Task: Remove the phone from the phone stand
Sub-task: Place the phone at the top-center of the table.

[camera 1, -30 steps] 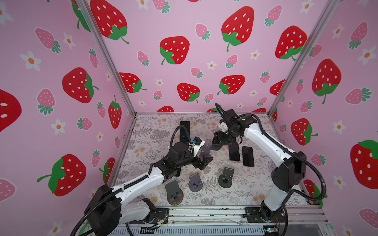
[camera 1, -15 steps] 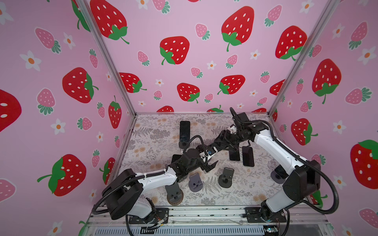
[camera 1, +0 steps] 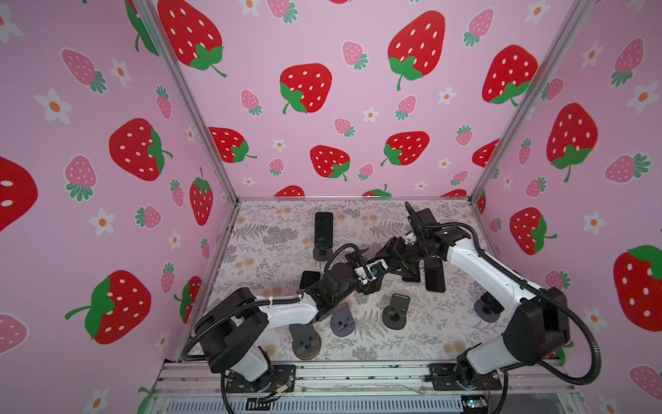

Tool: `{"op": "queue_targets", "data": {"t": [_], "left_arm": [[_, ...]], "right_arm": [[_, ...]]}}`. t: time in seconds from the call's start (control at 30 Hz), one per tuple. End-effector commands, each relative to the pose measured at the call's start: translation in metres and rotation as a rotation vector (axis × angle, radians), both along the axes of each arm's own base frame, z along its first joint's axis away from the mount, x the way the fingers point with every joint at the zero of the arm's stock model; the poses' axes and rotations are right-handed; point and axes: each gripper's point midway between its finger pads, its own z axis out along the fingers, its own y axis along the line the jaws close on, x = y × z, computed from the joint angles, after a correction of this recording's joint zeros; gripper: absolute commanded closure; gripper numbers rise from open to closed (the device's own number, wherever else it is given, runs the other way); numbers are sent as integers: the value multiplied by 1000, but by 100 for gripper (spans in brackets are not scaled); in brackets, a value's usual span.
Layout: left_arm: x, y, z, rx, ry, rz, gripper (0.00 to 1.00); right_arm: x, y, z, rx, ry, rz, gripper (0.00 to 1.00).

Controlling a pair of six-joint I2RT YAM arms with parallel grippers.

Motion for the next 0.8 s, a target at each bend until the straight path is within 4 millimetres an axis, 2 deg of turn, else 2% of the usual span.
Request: {"op": "queue_targets", "data": {"t": [0.0,0.13,0.27,0.33,0.47,0.63,0.77], "left_arm": [[-3,-1,3,2,-67,-23,1],[-3,-6,-12,31,-57,-44,1],[3,-9,-16,30,-58,-28,1],[-2,-14,-19,29,-55,-71,0],[3,-14,-21,17,-41,-44,0],[18,-7,-21,15,-43,39,2],[21,-5,-17,-15,-39,49,4]], "right_arm": [[-5,3,17,63,-2,-26,31],[-1,10,22,113,-1,-62,32],[0,14,27,125,0,-78,32],[0,16,26,125,5,-83,32],[0,18,26,126,8,-83,32],[-4,23,26,129,11,-73,32],[-5,24,24,125,16,-69,33]]}}
